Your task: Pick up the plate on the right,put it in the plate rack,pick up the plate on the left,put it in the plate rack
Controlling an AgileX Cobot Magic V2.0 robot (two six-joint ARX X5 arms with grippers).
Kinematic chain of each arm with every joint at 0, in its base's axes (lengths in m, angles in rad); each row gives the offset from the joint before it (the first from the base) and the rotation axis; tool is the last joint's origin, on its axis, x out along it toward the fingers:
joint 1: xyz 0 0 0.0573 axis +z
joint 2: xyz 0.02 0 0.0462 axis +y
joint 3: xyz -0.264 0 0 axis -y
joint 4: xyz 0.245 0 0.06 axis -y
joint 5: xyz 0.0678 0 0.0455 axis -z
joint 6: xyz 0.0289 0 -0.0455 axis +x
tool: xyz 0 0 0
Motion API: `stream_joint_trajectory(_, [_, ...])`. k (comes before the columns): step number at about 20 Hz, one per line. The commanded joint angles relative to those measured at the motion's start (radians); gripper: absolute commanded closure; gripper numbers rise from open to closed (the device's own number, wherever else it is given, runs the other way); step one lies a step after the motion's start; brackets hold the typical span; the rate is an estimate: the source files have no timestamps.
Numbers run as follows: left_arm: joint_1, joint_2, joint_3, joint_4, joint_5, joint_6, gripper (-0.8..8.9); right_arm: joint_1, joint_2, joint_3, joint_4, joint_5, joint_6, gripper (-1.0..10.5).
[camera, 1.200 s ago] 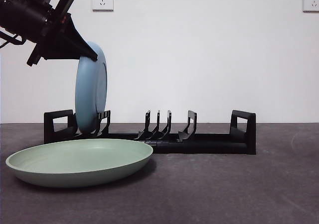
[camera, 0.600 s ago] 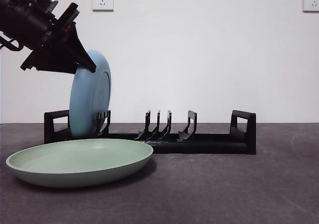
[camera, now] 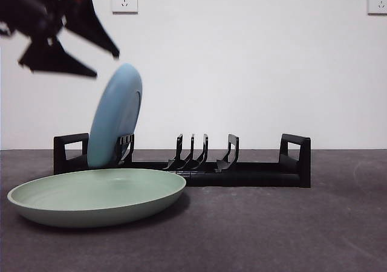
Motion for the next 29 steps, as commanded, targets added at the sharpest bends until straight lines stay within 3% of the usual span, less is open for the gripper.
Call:
stream_joint_trajectory(1, [-0.014,-0.088,0.001,-0.033,-0.002,0.055,4.55,0.027,0.069,0.0,0.001,-0.063,0.007,7.0])
stream_joint_trajectory(6, [-0.044,-0.289,0.001,-0.124,-0.059,0.097,4.68,0.098,0.225,0.0,0.008,-0.072,0.002,7.0])
stream_joint_trajectory(11, [-0.151,-0.556,0.043,-0.298,-0.348,0.2,4.68,0.184,0.461,0.001,0.071,-0.07,0.007,7.0])
stream_joint_trajectory(14, [-0.211,-0.636,0.114,-0.413,-0.453,0.214,4.68,0.209,0.58,0.015,0.117,-0.07,0.018,7.0])
stream_joint_trajectory(24, [-0.282,-0.66,0.216,-0.578,-0.554,0.214,4.68,0.238,0.87,0.171,0.12,-0.072,0.026,7.0])
stream_joint_trajectory(29, [-0.282,-0.652,0.216,-0.589,-0.553,0.214,4.68,0.279,0.929,0.201,0.148,-0.07,0.045,7.7])
